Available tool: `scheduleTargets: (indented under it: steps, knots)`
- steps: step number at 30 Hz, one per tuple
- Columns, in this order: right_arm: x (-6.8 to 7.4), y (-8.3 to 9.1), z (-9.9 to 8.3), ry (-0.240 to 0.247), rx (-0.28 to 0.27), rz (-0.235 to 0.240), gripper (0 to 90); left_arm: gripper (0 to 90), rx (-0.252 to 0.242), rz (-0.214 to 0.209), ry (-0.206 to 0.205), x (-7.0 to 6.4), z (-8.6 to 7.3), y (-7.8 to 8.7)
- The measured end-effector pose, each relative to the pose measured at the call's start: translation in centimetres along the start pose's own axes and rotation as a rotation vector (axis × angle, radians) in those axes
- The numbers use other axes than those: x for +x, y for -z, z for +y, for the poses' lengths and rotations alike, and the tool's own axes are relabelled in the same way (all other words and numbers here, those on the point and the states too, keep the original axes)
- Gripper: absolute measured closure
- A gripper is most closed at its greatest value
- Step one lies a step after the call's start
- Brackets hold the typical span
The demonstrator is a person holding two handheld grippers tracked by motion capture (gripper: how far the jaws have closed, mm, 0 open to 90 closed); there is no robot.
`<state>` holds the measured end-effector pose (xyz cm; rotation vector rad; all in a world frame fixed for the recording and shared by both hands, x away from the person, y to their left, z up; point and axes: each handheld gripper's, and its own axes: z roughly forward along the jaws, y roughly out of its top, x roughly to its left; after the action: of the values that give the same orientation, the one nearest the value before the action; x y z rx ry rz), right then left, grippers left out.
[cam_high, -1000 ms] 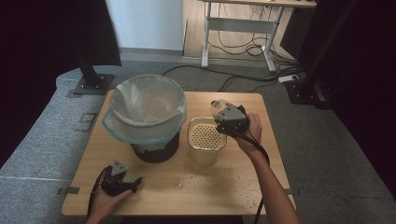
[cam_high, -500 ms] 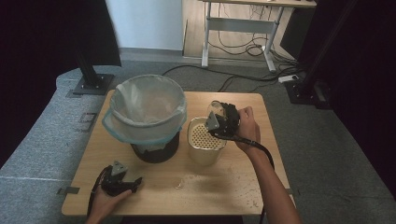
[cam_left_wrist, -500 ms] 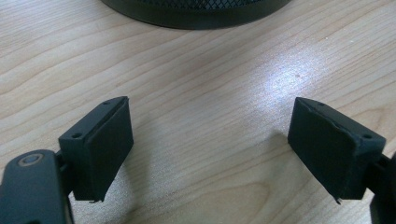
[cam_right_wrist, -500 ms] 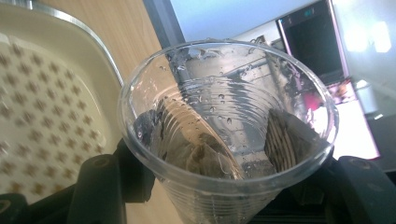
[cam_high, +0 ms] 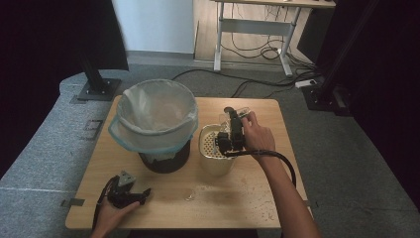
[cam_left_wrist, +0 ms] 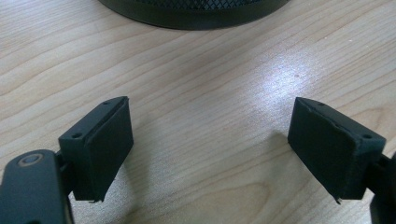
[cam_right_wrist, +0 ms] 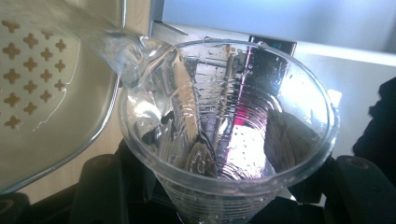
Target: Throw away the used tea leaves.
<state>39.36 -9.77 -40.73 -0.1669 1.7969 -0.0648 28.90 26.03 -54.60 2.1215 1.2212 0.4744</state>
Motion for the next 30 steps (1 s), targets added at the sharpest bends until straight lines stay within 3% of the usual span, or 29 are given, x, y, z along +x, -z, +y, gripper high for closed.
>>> scheduleTargets:
  steps: [7,9,10,11,12,16,21,22,26,30]
  knots:
    - [0.1,0.3,0.6,0.123,0.015,-0.056,39.2,13.4,0.000,-0.001,-0.001,0.0,0.0,0.0]
    - [0.0,0.5,0.8,0.189,0.027,-0.085,39.5,13.5,0.000,-0.002,-0.002,0.0,0.0,0.0]
    - [0.0,0.5,0.8,0.189,0.027,-0.085,39.5,13.5,0.000,-0.002,-0.002,0.0,0.0,0.0]
    - [0.1,0.5,0.9,0.232,0.035,-0.092,39.7,13.4,0.000,-0.002,-0.002,0.0,0.0,0.0]
    - [0.1,0.5,0.9,0.232,0.035,-0.092,39.7,13.4,0.000,-0.002,-0.002,0.0,0.0,0.0]
    - [1.1,0.2,1.1,0.383,0.058,-0.095,39.9,13.4,0.000,-0.002,-0.002,0.0,0.0,0.0]
    - [1.1,0.3,1.4,0.428,0.094,-0.130,40.9,13.4,0.000,-0.002,-0.002,0.0,0.1,-0.1]
    - [1.1,0.5,1.8,0.496,0.095,-0.152,41.3,13.4,0.000,-0.002,-0.002,0.0,0.1,-0.1]
    - [0.9,0.7,2.4,0.509,0.091,-0.173,41.7,13.4,0.000,-0.003,-0.004,0.0,0.1,-0.1]
    - [0.2,0.6,2.4,0.603,0.114,-0.203,42.4,13.4,0.000,-0.003,-0.003,0.0,0.1,-0.1]
